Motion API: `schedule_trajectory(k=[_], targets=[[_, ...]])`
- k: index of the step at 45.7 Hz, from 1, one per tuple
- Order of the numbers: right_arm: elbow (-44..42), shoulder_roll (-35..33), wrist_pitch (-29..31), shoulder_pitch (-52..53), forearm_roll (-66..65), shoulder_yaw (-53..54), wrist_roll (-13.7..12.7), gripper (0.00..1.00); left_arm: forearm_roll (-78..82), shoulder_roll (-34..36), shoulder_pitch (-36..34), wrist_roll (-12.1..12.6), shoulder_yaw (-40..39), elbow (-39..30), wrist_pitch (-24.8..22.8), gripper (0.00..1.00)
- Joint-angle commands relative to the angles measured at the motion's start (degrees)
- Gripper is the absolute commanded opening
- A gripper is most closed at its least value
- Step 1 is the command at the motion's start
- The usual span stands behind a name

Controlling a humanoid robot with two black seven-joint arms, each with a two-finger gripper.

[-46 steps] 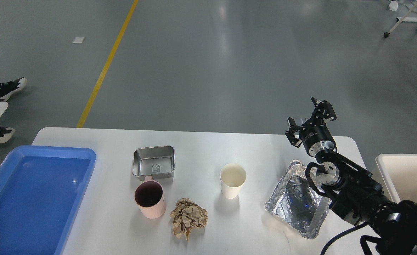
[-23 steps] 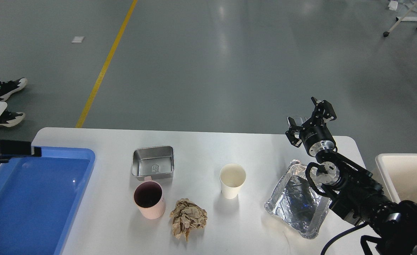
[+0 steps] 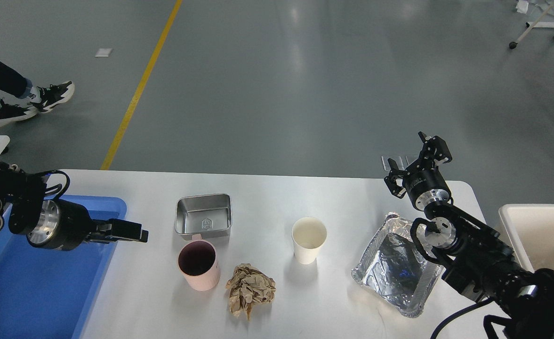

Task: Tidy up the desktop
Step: 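Reach the left gripper toward the pink mug, then grasp the pink mug rim with the left gripper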

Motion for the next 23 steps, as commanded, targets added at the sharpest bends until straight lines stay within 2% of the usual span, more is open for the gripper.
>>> schedule_trajectory(k=[1, 23], targets=[[-0.08, -0.08, 0.11, -0.08, -0.04, -0.07, 0.0, 1.0, 0.0, -3.2, 1.08, 1.27, -0.07, 2.78, 0.76, 0.98], [-0.34, -0.17, 0.11, -0.25, 0.05, -0.07, 0.0, 1.0, 0.0, -13.57, 3.89, 1.18, -0.07, 9.99, 2.78, 0.98]])
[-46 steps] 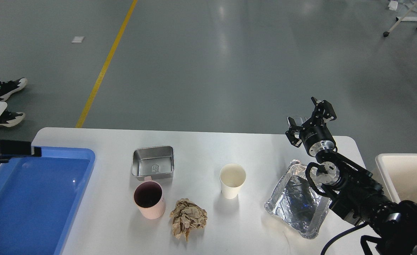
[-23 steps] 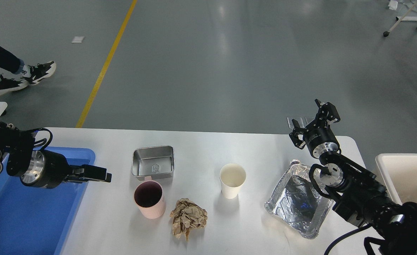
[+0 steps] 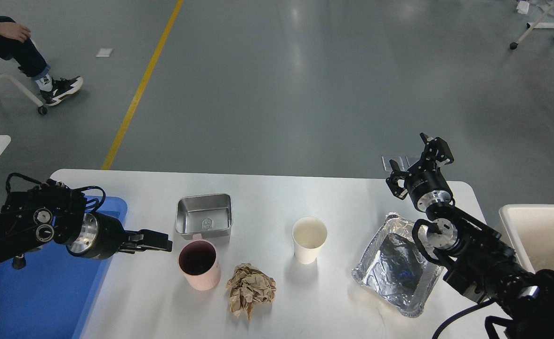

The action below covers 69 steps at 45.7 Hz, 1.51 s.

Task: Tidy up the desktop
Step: 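Grasp the pink mug rim with the left gripper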

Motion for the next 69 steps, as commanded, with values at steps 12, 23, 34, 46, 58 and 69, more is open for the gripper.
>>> schedule_trajectory(k=[12, 23, 34, 46, 58, 69], targets=[[-0.17, -0.94, 0.0, -0.13, 0.04, 0.02, 0.0, 1.0, 0.61, -8.24, 1.48, -0.01, 0.02, 6.19, 0.13, 0.98], [-0.17, -1.47, 0.0, -0.3, 0.04, -0.06, 0.0, 1.0, 3.24, -10.53, 2.27, -0.18, 0.2, 7.42, 3.21, 0.91], [-0.17, -1.47, 0.0, -0.3, 0.04, 0.02, 0.0, 1.0, 7.99, -11.06, 2.62, -0.18, 0.2, 7.25, 1.54, 0.49], [-0.17, -1.55, 0.0, -0.39, -0.04, -0.06, 0.0, 1.0, 8.61, -10.97, 2.71, 1.58, 0.2, 7.33, 0.04, 0.34], [-0.17, -1.46, 0.0, -0.56, 0.04, -0.06, 0.0, 1.0, 8.7, -10.97, 2.71, 1.75, 0.2, 7.33, -1.36, 0.24], [-0.17, -1.55, 0.0, -0.83, -0.04, 0.02, 0.0, 1.0, 9.31, -11.24, 3.06, 1.31, 0.37, 8.39, -1.36, 0.01]])
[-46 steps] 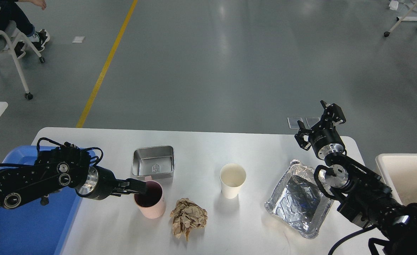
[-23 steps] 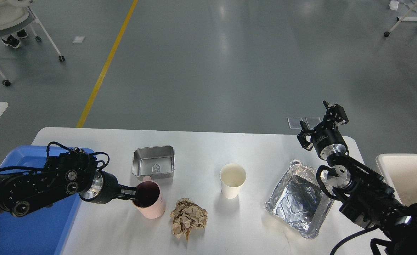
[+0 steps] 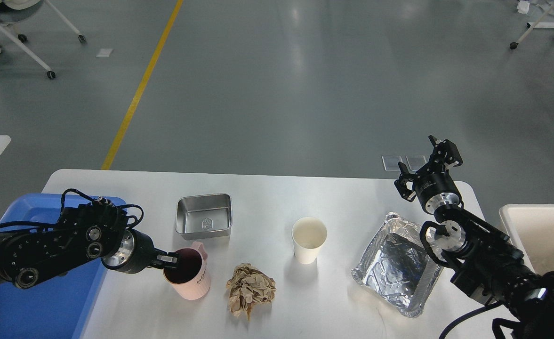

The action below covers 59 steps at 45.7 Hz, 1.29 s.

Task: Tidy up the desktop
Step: 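Grasp the pink mug rim with the left gripper, then carry the pink mug with the left gripper into the blue bin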

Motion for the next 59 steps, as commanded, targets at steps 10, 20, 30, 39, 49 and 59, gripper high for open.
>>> schedule_trajectory(k=[10, 20, 30, 39, 49, 59], targets=[[0.08, 0.02, 0.0, -0.2, 0.04, -0.01, 0.0, 1.0, 0.14, 0.02, -0.07, -0.5, 0.1, 0.21, -0.43, 0.0], [-0.09, -0.07, 0.0, -0.29, -0.05, -0.01, 0.0, 1.0, 0.14, 0.2, -0.16, -0.76, 0.1, 0.12, -1.39, 0.0], [0.0, -0.16, 0.0, -0.38, 0.04, 0.08, 0.0, 1.0, 0.58, 3.79, -0.25, -2.61, 0.01, -0.75, -3.68, 0.0], [0.0, -1.3, 0.0, -0.38, 0.04, 0.08, 0.0, 1.0, 0.58, 12.05, -0.07, -8.4, -0.34, -4.09, -3.86, 0.0], [0.08, -2.09, 0.09, -0.38, 0.04, 0.08, 0.0, 1.0, -0.3, 26.2, 1.24, -15.79, -3.85, -9.19, -3.24, 0.0], [0.08, -2.09, 0.0, -0.03, 0.04, 0.08, 0.0, 1.0, -6.63, 41.93, 4.67, -17.29, -7.9, -19.11, -3.59, 0.0]])
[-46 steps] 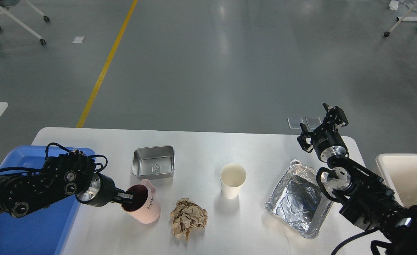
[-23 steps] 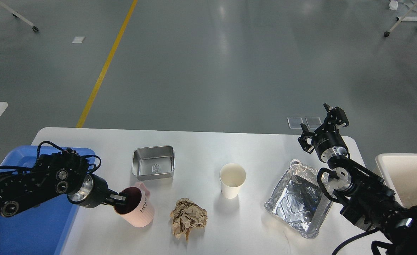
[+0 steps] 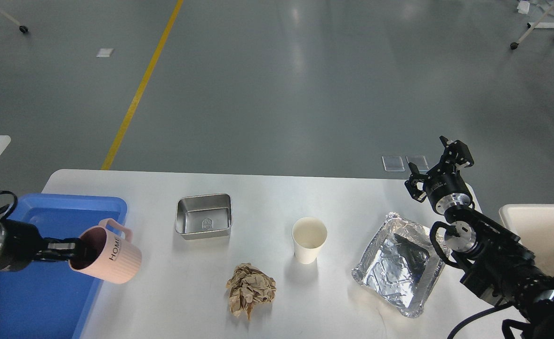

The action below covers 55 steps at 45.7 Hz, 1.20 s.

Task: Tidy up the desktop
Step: 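Carry the pink mug with the left gripper into the blue bin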

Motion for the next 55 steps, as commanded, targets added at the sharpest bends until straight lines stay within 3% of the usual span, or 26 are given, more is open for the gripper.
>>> schedule_trajectory(k=[1, 9, 16, 27, 37, 42, 47, 55], targets=[[0.05, -0.01, -0.09, 0.38, 0.0, -0.01, 0.0, 1.0, -3.17, 8.94, 0.94, -0.2, -1.17, -6.13, -0.3, 0.0], [0.13, 0.17, -0.09, 0.64, -0.09, -0.01, 0.0, 1.0, -3.96, 19.22, 0.59, -0.55, -1.17, -11.33, -0.92, 0.0], [0.13, -0.01, -0.09, 0.82, -0.09, -0.01, 0.0, 1.0, -5.01, 26.69, -0.11, -3.36, -1.52, -11.33, -5.83, 0.0], [0.22, -0.09, 0.0, 1.17, -0.09, -0.01, 0.0, 1.0, -5.89, 34.17, -0.9, -4.59, -1.0, -11.33, -8.56, 0.0], [0.31, -0.09, 0.0, 1.43, -0.09, -0.01, 0.0, 1.0, -6.42, 32.78, -0.81, -3.98, 2.6, -10.36, -8.48, 0.0], [0.31, -0.01, 0.0, 1.52, -0.09, -0.01, 0.0, 1.0, -6.68, 29.79, -0.73, -2.84, 6.03, -8.61, -4.09, 0.0], [0.31, 0.08, 0.0, 1.61, -0.09, -0.09, 0.0, 1.0, -7.47, 26.54, -0.64, 0.68, 11.21, -7.38, 0.04, 0.0], [0.4, 0.26, 0.09, 1.52, -0.09, -0.18, 0.0, 1.0, -8.79, 20.48, -0.02, 1.21, 16.49, -1.14, 5.32, 0.0]])
